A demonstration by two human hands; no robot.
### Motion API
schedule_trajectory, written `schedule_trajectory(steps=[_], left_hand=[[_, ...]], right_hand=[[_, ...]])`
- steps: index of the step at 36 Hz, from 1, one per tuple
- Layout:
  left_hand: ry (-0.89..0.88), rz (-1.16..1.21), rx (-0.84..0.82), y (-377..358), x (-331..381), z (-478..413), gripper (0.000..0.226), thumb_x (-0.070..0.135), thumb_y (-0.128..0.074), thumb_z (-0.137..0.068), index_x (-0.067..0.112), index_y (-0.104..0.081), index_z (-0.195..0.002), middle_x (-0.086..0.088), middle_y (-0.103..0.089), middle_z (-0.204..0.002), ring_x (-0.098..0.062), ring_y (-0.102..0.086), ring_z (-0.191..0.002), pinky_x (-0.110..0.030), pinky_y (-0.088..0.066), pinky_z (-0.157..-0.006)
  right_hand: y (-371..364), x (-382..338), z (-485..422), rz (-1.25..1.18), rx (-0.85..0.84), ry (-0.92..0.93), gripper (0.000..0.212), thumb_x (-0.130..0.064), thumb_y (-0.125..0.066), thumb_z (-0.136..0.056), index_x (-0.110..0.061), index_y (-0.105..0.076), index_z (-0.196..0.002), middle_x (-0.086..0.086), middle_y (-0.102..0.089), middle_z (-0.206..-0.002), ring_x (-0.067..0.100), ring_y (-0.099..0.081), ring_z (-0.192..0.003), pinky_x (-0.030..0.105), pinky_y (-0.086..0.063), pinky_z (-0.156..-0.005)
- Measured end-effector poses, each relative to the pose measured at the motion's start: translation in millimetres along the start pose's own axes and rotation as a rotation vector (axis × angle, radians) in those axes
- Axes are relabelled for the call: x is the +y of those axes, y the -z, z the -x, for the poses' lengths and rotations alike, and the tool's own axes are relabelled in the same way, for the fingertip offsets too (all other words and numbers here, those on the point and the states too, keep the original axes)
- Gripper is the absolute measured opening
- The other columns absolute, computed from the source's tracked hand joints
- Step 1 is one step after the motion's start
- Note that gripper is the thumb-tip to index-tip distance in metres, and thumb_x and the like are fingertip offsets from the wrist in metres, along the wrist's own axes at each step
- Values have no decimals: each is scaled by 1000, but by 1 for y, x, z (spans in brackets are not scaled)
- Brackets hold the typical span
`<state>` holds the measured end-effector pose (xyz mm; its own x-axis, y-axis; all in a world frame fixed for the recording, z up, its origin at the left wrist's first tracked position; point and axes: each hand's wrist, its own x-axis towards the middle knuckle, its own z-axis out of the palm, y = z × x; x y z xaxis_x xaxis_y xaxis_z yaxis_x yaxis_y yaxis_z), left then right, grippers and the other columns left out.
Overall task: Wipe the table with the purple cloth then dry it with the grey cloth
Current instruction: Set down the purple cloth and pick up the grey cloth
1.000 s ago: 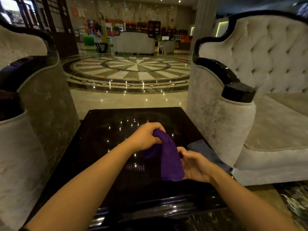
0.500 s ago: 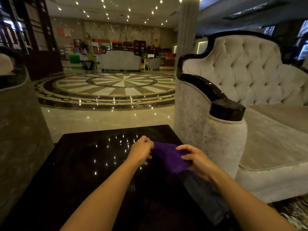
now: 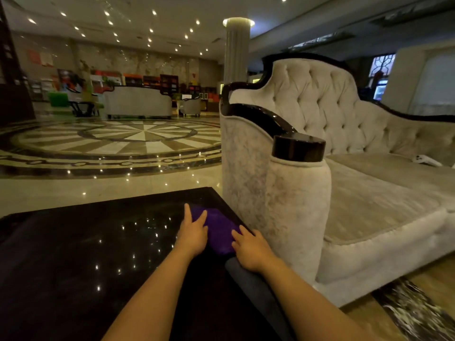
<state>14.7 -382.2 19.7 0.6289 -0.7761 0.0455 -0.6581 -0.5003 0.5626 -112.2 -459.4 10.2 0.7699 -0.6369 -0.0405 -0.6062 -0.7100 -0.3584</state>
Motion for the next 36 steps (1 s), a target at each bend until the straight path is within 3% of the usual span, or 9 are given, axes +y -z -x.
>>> schedule_trajectory(steps=[4, 9, 14, 17, 19, 22, 27, 31, 36], left_hand=[[61, -393, 82, -10, -7, -2, 46, 38, -21, -98, 37, -14, -143, -11, 14, -157, -35, 9, -144, -61, -3, -113], [55, -448, 109, -9, 2, 6, 47, 35, -20, -98, 36, -10, -144, -13, 16, -156, -38, 14, -142, -61, -1, -113], [-141, -378, 38, -1, 5, 20, 53, 44, -26, -96, 35, -7, -145, -5, 7, -158, -26, 8, -145, -54, -1, -115], [-261, -346, -61, 5, 14, 34, 59, 47, -33, -93, 35, -7, -145, -2, 2, -159, -21, 3, -146, -49, -3, -117], [-355, -314, -160, 9, 21, 45, 66, 44, -44, -90, 35, -8, -145, -1, 0, -159, -19, 1, -146, -44, -4, -117], [-467, -201, -262, 14, 30, 64, 74, 23, -57, -85, 30, -13, -145, -4, -4, -158, -19, -3, -145, -32, -6, -117], [-505, -203, -406, 13, 44, 83, 72, -1, -49, -79, 25, -28, -143, -5, -13, -157, -19, -17, -144, -24, -14, -115], [-524, -321, -393, 0, 48, 89, 55, 3, -44, -88, 22, -37, -139, -6, -20, -156, -21, -20, -143, -28, -15, -116], [-519, -397, -282, -7, 45, 101, 52, 1, -38, -90, 20, -40, -138, -6, -33, -151, -21, -31, -138, -28, -25, -113]], right_hand=[[0, -1, 1, 119, -36, -52, 47, -31, -21, -98, -26, -15, -144, -1, -7, -157, 35, 1, -142, 57, -4, -113], [3, -9, 9, 210, -29, -114, 50, -31, -23, -97, -31, -8, -145, 2, 1, -158, 35, 9, -142, 56, 4, -113], [9, -10, 28, 59, 194, -54, 47, -35, -24, -98, -26, -17, -144, 8, -20, -153, 29, -16, -139, 45, -22, -111], [20, -8, 40, -34, 207, -11, 52, -36, -29, -97, -21, -15, -145, 9, -24, -152, 26, -22, -138, 41, -25, -111], [30, -5, 50, -57, 171, 1, 57, -38, -32, -96, -18, -12, -145, 10, -20, -154, 25, -19, -140, 39, -21, -115], [43, 3, 71, -107, 109, 17, 65, -39, -40, -93, -16, -8, -145, 10, -14, -155, 24, -16, -141, 36, -17, -116], [36, 18, 117, -203, -5, -14, 80, -45, -52, -86, -18, -6, -146, 9, -10, -156, 24, -18, -142, 39, -24, -114], [14, 17, 139, -23, -99, -50, 80, -54, -46, -85, -23, -3, -146, 11, 2, -157, 28, -14, -141, 40, -24, -113], [6, 5, 143, 202, 16, -26, 60, -37, -40, -91, -23, -16, -144, 13, -17, -153, 31, -30, -131, 41, -35, -102]])
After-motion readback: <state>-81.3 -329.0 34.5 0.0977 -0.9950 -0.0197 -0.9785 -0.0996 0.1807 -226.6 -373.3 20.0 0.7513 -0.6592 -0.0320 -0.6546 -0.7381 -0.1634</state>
